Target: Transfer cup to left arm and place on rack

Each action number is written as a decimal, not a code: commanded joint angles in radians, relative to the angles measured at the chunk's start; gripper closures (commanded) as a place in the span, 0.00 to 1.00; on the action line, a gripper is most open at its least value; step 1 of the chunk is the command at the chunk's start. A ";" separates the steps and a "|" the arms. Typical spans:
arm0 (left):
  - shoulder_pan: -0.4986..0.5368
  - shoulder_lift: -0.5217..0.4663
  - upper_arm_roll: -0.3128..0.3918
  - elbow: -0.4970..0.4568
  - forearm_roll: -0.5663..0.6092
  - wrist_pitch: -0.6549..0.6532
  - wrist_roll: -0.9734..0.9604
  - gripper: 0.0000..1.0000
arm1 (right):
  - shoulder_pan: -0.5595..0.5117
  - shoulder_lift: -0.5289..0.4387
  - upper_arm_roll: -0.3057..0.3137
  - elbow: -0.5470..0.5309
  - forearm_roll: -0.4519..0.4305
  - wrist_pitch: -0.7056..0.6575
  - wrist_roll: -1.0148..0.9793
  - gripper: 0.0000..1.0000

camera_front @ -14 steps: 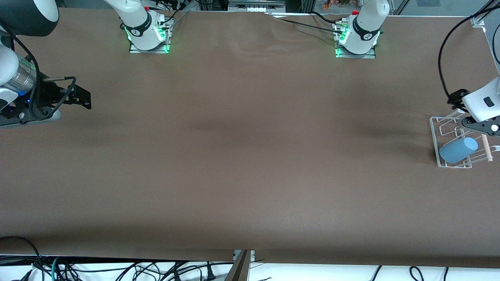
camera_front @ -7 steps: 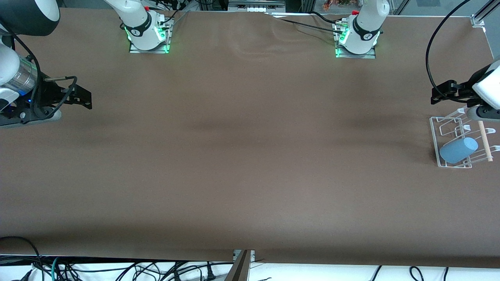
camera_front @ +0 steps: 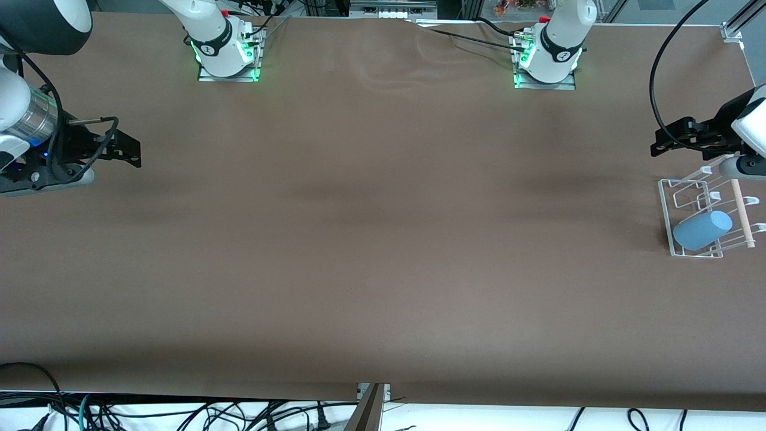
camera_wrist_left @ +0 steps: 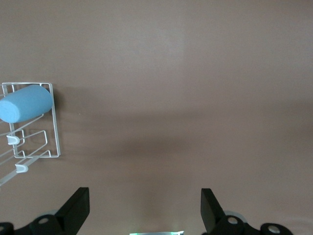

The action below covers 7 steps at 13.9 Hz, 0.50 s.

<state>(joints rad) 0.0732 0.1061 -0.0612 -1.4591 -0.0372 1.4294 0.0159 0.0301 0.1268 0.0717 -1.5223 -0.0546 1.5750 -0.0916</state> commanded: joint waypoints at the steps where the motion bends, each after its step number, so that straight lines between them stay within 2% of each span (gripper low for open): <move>1: 0.005 -0.016 -0.002 0.009 -0.023 -0.024 -0.031 0.00 | -0.013 -0.024 0.019 -0.015 -0.007 -0.001 -0.004 0.01; 7: 0.002 -0.002 0.000 0.009 -0.020 -0.029 -0.030 0.00 | -0.013 -0.026 0.019 -0.013 -0.004 -0.001 -0.002 0.01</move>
<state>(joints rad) 0.0735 0.1016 -0.0619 -1.4593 -0.0375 1.4163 0.0011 0.0301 0.1253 0.0763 -1.5223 -0.0546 1.5750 -0.0915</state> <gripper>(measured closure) 0.000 0.004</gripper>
